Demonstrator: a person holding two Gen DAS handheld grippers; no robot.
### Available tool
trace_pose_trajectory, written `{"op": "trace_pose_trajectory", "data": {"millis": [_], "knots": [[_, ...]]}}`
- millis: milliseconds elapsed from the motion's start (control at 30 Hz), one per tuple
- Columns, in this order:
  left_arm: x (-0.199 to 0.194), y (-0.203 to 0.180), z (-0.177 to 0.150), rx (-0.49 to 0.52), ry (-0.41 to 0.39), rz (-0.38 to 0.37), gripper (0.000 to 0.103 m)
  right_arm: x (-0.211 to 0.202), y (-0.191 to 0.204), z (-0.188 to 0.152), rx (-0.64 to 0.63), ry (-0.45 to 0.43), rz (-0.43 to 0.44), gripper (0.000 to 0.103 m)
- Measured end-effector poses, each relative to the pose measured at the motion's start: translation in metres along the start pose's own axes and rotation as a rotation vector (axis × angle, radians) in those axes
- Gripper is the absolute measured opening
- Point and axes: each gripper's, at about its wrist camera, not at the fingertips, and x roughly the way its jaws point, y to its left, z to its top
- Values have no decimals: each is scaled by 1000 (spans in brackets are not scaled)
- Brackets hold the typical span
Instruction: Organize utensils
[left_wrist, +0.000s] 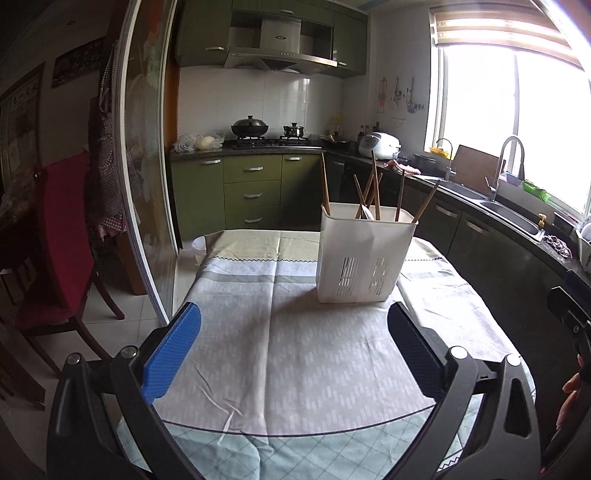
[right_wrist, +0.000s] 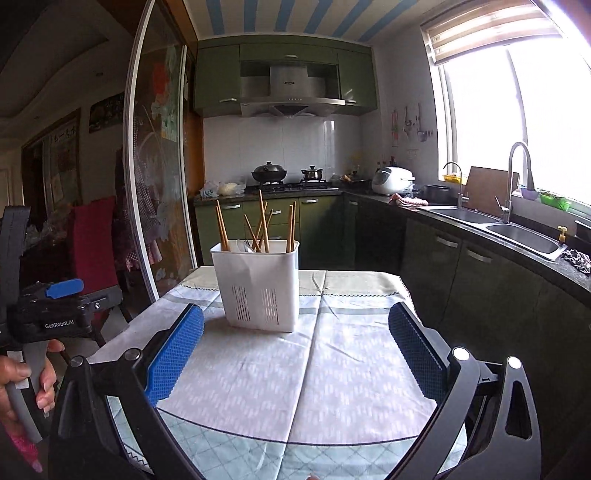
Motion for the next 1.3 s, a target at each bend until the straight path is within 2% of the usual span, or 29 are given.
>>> {"op": "trace_pose_trajectory", "data": {"millis": [167,433,1300], "knots": [[-28,8,-3,-7,-31,31,96,-20,4,4,-21,-16,-13,98],[-43,17,-3,-12,-39,51,96,-35,7,10,-16,-32,2,99],[-47,15,1,-6,-38,52,96,-29,12,9,-16,-13,26,99]]}}
